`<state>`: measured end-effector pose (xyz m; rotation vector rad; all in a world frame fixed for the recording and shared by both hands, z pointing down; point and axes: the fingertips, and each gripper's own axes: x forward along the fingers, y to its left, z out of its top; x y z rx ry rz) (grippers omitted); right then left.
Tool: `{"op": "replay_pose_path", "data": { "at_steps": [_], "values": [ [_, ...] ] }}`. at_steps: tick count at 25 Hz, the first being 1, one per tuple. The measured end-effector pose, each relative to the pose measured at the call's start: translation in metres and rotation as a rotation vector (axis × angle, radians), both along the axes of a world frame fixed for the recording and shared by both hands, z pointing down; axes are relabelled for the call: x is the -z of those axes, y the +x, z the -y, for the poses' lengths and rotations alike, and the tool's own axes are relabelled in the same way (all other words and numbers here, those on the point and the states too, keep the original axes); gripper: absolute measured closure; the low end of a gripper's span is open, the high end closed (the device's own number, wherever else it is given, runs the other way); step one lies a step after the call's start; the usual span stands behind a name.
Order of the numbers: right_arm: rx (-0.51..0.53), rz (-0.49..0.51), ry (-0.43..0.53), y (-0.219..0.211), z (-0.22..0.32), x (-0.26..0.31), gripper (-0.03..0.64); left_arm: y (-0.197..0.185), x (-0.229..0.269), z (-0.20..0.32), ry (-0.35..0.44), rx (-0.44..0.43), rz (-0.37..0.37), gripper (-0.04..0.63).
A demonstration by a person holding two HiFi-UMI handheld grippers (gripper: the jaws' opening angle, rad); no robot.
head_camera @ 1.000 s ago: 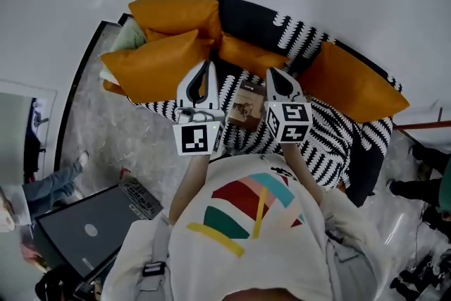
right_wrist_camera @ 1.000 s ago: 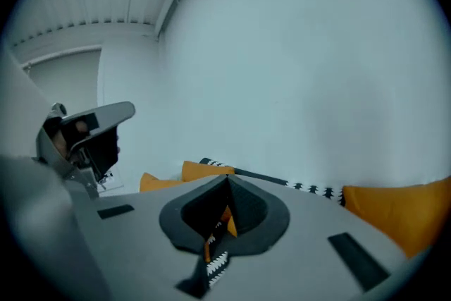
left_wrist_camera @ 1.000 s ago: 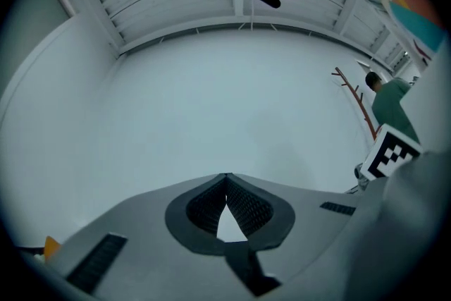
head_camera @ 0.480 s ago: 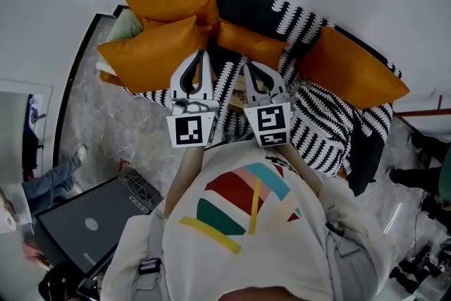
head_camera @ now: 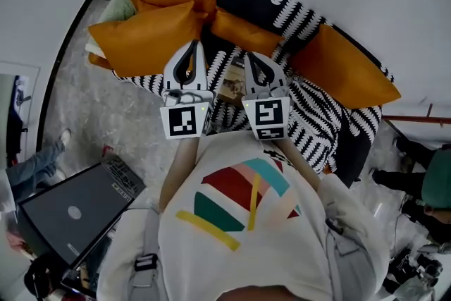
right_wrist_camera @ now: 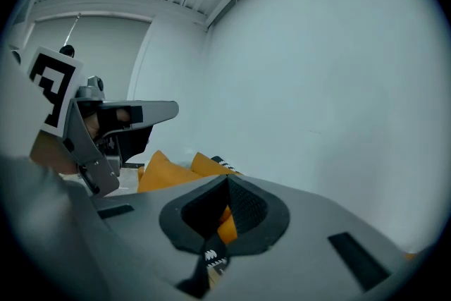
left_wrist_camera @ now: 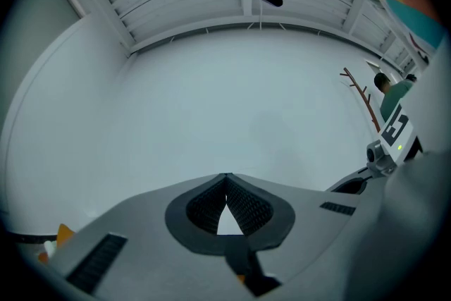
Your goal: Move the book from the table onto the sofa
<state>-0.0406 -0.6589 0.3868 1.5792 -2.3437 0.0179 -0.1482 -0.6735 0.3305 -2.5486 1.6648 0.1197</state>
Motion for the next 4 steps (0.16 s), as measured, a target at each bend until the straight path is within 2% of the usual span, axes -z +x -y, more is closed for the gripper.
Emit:
{"op": "replay_pose_path", "data": {
  "at_steps": [4],
  "values": [
    [0.018, -0.002, 0.013, -0.0063, 0.0010, 0.0012, 0.604, -0.0039, -0.0006, 0.0050, 0.014, 0.003, -0.011, 0.592]
  ]
}}
